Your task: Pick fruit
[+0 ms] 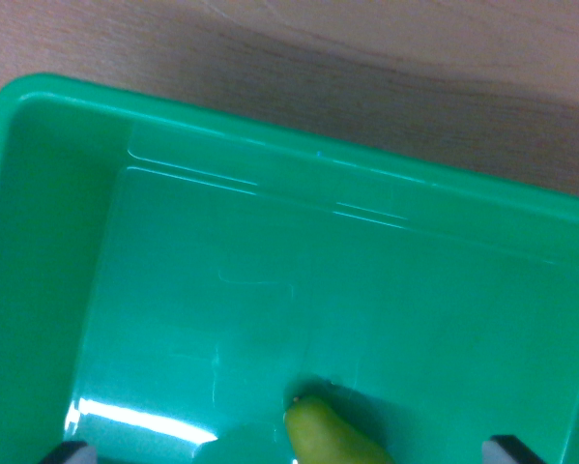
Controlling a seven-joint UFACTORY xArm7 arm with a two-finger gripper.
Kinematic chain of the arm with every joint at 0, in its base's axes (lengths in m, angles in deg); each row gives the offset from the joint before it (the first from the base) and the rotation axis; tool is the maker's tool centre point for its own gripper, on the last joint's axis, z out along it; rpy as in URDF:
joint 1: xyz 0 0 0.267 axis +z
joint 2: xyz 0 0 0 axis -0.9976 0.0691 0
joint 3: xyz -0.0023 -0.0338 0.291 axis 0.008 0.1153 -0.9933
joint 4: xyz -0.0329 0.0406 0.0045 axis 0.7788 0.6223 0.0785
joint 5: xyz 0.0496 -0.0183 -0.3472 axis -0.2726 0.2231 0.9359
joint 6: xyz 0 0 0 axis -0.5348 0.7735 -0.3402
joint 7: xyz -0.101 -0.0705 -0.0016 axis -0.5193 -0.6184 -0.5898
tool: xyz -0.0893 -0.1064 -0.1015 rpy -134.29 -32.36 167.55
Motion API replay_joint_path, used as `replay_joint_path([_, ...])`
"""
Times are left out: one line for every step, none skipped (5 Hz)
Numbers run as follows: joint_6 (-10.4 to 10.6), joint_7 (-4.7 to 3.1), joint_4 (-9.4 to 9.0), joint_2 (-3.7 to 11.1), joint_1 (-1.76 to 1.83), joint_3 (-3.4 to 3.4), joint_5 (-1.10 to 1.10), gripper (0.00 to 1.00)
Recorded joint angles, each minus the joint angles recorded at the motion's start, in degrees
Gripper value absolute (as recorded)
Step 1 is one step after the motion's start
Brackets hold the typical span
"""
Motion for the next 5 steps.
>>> replay_joint_path([2.33, -1.51, -2.35, 0.25, -0.16, 0.38, 0.12, 0.0])
replay_joint_path([2.33, -1.51, -2.35, 0.25, -0.16, 0.38, 0.12, 0.0])
replay_joint_path([4.8, -3.12, -4.85, 0.51, -0.33, 0.78, 0.26, 0.0])
replay_joint_path([4.8, -3.12, -4.85, 0.51, -0.33, 0.78, 0.26, 0.0])
replay_joint_path([7.28, -4.73, -7.34, 0.78, -0.49, 1.18, 0.39, 0.0])
